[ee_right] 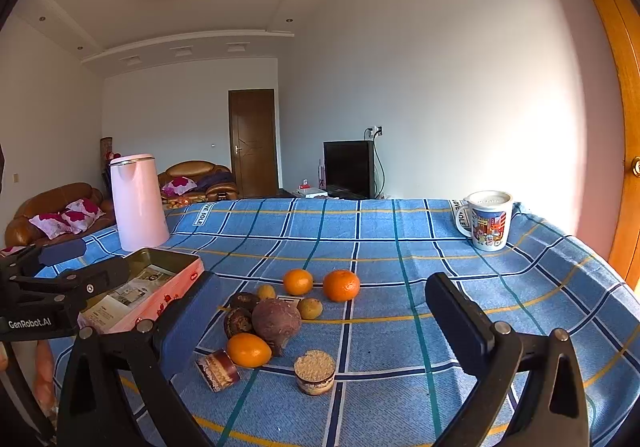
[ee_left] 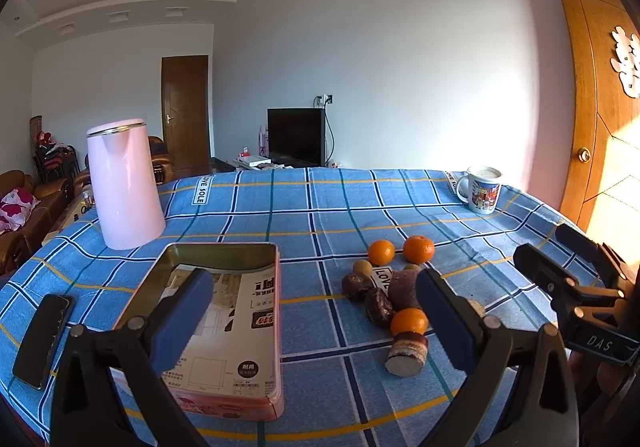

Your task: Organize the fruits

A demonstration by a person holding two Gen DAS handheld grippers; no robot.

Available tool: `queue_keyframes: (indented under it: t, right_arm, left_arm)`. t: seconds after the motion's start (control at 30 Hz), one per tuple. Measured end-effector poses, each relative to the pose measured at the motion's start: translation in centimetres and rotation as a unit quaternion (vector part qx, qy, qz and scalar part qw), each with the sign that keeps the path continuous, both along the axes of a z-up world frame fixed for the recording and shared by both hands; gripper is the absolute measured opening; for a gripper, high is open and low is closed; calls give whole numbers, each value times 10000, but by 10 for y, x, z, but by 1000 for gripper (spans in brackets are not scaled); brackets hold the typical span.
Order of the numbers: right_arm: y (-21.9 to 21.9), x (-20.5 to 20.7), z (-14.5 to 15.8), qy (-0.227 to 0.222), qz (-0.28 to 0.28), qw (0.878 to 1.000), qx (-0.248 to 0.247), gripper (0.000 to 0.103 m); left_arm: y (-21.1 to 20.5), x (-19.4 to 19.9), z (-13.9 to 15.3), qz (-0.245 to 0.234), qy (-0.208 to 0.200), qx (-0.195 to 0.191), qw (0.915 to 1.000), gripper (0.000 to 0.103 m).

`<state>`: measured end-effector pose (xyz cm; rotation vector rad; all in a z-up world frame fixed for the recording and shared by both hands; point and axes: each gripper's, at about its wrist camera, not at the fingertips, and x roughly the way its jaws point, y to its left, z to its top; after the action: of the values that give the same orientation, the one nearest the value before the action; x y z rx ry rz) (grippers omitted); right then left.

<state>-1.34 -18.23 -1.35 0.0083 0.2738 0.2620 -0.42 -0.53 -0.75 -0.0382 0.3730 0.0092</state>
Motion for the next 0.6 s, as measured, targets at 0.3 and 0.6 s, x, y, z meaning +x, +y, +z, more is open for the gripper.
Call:
queue_keyframes:
  t: [0.3,0.6]
  right_arm:
    - [4,0,-3,44,22,9999,-111,102]
    - [5,-1,-4,43,25,9999,-120,102]
  left_arm:
    - [-2,1,-2,-80,45,2,10000,103]
    - [-2,0,-2,-75,48,-19,10000,103]
